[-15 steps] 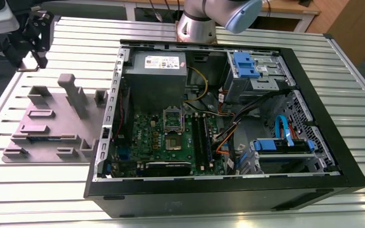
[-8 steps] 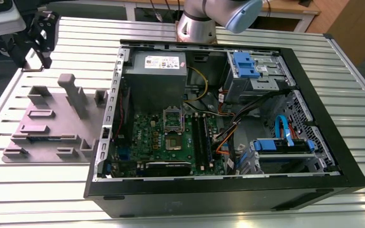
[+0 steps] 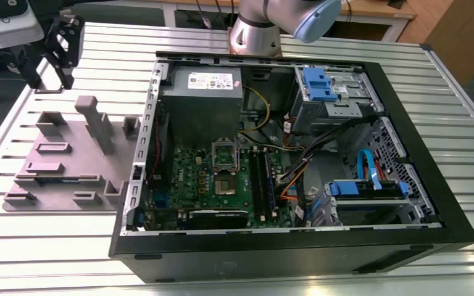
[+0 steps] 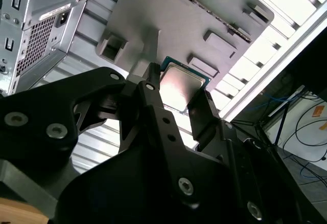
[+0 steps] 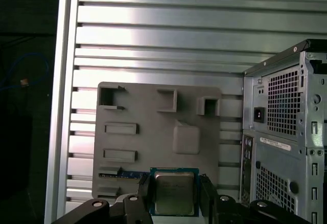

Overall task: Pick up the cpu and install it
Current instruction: 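Pick up the cpu and move it towards the insertion slot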

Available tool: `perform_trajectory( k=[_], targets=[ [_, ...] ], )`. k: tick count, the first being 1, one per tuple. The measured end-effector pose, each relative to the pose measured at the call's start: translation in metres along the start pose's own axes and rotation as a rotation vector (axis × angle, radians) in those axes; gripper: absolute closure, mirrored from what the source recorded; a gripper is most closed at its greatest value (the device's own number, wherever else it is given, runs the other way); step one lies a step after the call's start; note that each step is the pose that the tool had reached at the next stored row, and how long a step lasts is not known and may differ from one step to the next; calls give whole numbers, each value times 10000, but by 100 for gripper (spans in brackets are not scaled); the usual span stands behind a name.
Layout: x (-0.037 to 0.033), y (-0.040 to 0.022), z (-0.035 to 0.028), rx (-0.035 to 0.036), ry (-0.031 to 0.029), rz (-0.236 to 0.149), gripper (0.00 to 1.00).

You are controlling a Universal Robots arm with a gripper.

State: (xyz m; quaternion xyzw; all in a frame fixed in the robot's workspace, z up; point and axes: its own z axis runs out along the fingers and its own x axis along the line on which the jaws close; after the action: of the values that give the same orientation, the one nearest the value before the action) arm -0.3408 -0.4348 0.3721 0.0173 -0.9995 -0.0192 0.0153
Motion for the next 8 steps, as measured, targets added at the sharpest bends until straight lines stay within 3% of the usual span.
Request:
perform_trajectory(
  k=[8],
  targets=[
    [-82,-3,-3,0,1,0,53]
  ],
)
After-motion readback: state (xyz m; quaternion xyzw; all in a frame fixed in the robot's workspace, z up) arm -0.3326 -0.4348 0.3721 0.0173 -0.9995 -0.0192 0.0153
